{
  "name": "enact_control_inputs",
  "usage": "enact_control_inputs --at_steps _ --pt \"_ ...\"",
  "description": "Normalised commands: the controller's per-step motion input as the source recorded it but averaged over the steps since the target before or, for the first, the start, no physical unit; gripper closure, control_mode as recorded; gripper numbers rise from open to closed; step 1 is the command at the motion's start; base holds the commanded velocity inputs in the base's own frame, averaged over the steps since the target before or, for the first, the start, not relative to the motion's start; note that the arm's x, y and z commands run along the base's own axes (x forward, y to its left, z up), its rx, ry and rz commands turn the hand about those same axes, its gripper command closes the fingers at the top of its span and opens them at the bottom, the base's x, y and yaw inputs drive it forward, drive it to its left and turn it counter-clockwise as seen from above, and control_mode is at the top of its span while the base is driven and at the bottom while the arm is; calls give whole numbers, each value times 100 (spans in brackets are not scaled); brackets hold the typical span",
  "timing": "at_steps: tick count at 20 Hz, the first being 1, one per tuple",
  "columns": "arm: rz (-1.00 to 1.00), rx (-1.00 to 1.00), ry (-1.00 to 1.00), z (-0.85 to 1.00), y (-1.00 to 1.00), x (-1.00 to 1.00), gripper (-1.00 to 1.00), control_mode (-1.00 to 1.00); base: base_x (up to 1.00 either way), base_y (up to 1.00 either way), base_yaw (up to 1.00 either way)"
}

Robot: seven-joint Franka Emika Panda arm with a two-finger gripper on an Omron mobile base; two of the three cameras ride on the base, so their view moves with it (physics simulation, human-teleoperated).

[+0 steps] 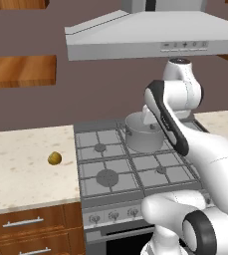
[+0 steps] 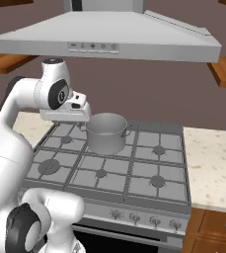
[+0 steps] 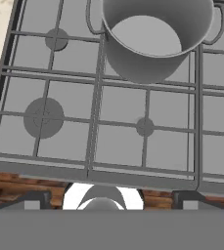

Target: Turn on the burner for the pot on the stove. Wait thirty seconds for the pot to heat up. Then add the squash to the pot.

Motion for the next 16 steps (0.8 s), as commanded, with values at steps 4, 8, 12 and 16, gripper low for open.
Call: enact_control_inputs --at_steps 4,8,12,16 --pt "0 0 0 -19 -10 -53 -100 -100 0 0 0" --pt "0 -3 0 -18 0 -34 -100 -100 0 0 0" --pt "0 -3 0 -18 0 -29 -100 -100 0 0 0" --pt "0 -2 0 -13 -2 -28 -100 -100 0 0 0"
